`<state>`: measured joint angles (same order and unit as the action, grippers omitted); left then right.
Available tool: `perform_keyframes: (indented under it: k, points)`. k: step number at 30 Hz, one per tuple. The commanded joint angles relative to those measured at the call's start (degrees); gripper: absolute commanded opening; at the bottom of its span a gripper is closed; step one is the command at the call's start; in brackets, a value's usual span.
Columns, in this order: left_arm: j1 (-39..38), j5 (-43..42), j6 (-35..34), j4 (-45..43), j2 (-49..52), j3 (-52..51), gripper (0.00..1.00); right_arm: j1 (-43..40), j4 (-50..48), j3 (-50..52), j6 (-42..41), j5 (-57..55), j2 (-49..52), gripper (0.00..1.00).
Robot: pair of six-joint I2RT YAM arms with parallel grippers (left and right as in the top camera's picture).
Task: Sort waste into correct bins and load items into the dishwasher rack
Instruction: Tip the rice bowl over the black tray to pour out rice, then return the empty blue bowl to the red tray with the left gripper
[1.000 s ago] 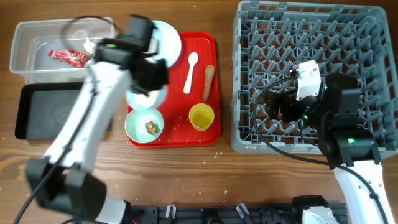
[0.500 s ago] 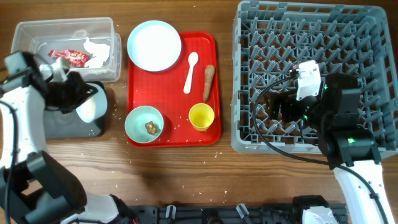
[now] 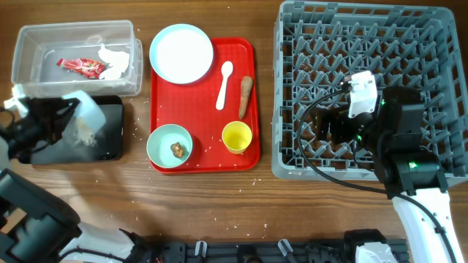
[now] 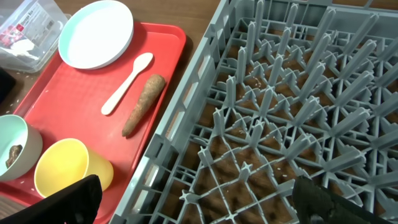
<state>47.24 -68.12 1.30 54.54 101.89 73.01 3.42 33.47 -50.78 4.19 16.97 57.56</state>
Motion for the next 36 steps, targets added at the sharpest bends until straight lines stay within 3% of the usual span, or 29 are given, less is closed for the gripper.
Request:
perform_keyframes:
  k: [1,6,10,23,29,34,36]
  points:
    - [3.10,-11.85,1.49,-0.13,3.39,-0.17,0.04,-0.11,0.07,-0.90,-0.31,1.18,0.42,1.00]
    - [6.19,-22.27,0.76,0.44,6.67,-0.17,0.04,-0.11,0.04,-0.90,-0.28,1.16,0.42,1.00]
    - [6.62,-22.27,-3.52,0.31,6.67,-0.15,0.04,-0.11,0.04,-0.90,-0.28,1.18,0.42,1.00]
    - [6.43,-22.25,-3.43,0.33,6.40,-0.15,0.04,-0.11,0.02,-0.90,-0.28,1.18,0.42,1.00]
    - [0.85,-21.94,-2.05,0.24,0.28,-0.15,0.04,-0.11,0.00,-0.90,-0.28,1.16,0.42,1.00]
    - [-5.14,-2.73,-0.31,-3.43,-7.63,-0.15,0.04,-0.11,0.22,-0.90,-0.20,1.14,0.42,0.99]
    - [-3.89,-2.32,-1.16,-3.65,-7.50,-0.15,0.04,-0.11,0.26,-0.90,-0.07,1.14,0.42,1.00]
